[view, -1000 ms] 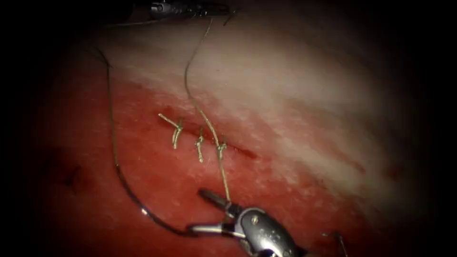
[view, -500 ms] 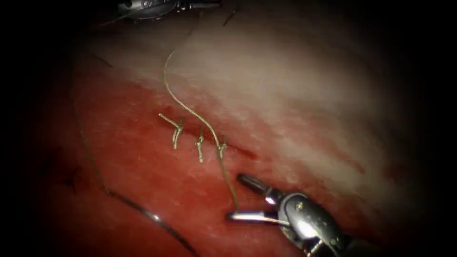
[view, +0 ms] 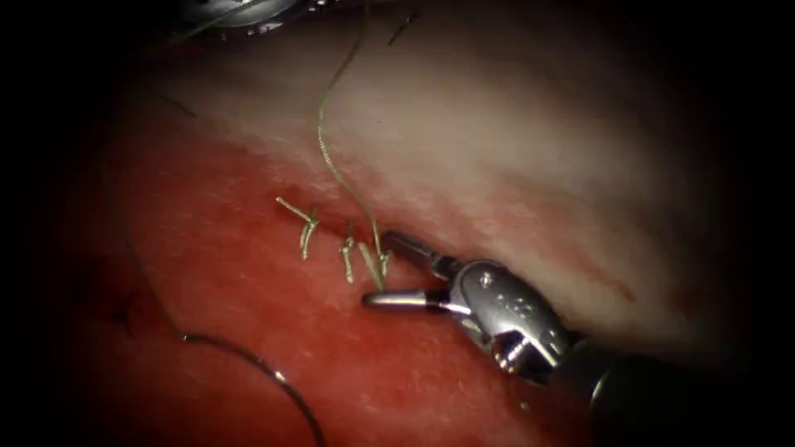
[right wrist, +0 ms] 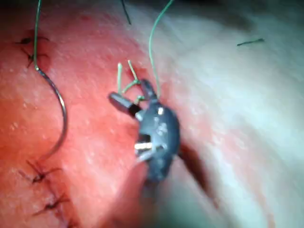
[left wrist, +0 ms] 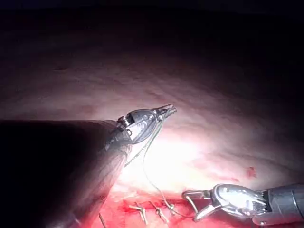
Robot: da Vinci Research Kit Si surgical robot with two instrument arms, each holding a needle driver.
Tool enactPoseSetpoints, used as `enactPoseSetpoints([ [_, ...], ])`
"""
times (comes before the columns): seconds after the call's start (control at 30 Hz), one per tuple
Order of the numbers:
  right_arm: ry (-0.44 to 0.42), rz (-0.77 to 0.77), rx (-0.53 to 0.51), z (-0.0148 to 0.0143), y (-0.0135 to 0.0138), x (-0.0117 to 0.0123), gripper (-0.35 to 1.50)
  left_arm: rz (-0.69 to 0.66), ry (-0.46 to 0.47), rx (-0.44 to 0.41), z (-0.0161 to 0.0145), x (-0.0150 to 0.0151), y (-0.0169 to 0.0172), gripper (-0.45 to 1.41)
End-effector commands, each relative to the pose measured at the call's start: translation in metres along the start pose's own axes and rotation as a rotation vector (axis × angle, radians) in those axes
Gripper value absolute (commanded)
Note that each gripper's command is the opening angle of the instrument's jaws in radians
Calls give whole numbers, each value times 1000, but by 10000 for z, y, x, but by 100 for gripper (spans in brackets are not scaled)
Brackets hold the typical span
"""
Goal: Wound Closure
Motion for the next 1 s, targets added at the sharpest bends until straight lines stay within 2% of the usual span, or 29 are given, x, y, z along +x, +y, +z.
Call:
enactPoseSetpoints([
  [0.03, 3, -1, -8, 14, 11, -1, 133, 2, 3, -2, 6, -2, -1, -45],
  [0.3, -26, -2, -28, 26, 46, 3, 136, 2, 31, -14, 1, 13, 12, -45],
  [0.43, -32, -4, -17, 16, 48, 8, 140, 0, 33, -15, 1, 16, 10, -45],
  [0.53, -48, 2, 22, -23, 46, 35, 140, -3, 36, -16, 1, 16, 7, -45],
  [0.6, -22, 1, 50, -62, 50, 80, 140, -2, 36, -16, 2, 14, 6, -45],
  [0.63, -12, 5, 55, -70, 51, 90, 140, -1, 36, -16, 2, 14, 6, -45],
  [0.67, -12, 5, 55, -70, 51, 90, 140, -1, 36, -16, 2, 14, 6, -45],
  [0.7, 10, -7, 61, -84, 54, 109, 138, 0, 37, -16, 2, 12, 6, -45],
  [0.77, 27, -27, 61, -92, 59, 125, 135, 1, 40, -18, 2, 11, 7, -45],
  [0.9, 15, -42, 54, -72, 59, 109, 135, 3, 40, -19, 2, 12, 10, -45],
  [1.0, -21, -75, 58, -35, 55, 72, 136, 5, 40, -18, 4, 11, 13, -45],
])
